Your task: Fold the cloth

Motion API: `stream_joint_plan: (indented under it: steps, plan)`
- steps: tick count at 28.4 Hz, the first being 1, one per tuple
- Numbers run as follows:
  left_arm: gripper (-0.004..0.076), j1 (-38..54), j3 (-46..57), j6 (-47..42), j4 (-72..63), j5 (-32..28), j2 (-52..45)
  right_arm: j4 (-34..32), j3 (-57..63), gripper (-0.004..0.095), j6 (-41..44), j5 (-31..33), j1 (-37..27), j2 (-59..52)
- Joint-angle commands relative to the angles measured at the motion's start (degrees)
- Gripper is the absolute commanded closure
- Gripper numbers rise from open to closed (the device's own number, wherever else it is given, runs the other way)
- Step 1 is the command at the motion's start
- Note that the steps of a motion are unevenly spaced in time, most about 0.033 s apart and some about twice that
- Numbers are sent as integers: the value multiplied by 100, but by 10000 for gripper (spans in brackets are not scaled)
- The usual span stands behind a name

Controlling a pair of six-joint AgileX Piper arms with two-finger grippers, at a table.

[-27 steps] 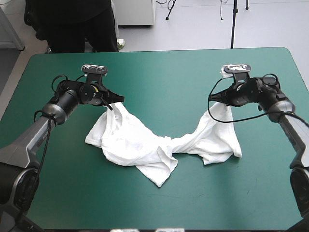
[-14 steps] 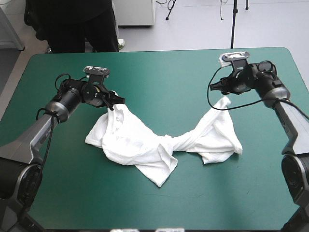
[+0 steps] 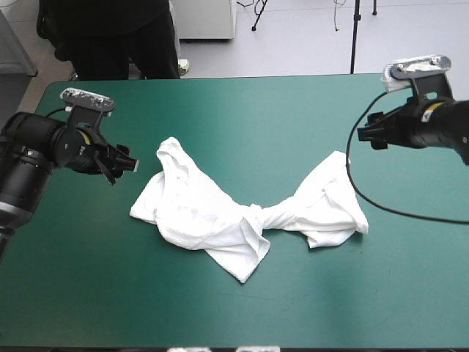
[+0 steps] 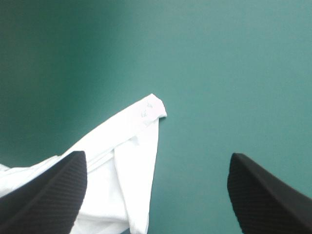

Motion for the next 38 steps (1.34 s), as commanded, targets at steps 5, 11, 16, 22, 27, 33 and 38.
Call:
stream_joint_plan:
  steps: [5, 11, 16, 22, 27, 33, 38]
  plan:
    - [169, 118, 1331, -229, 118, -819, -193, -61, 1448, 166, 181, -238, 9, -1461]
    - [178, 773, 1450, 145, -819, -1360, 496, 135, 2002, 165, 181, -148, 9, -1878]
    - [178, 841, 1450, 219, -985, -1491, 1151, 464, 2231, 167, 181, -34, 9, -1986]
    - [178, 841, 1450, 230, -1160, -1541, 1766, 289, 2634, 167, 181, 1, 9, -1986]
    - [183, 841, 1450, 248, -1236, -1573, 2197, 103, 3073, 167, 181, -183, 9, -1975]
    - [387, 793, 1450, 425, -1486, -1507, 2364, -466, 3705, 169, 273, -578, 9, -1909]
    - [633, 699, 1450, 433, -1511, -1443, 2373, -600, 4301, 169, 411, -1077, 9, -1524]
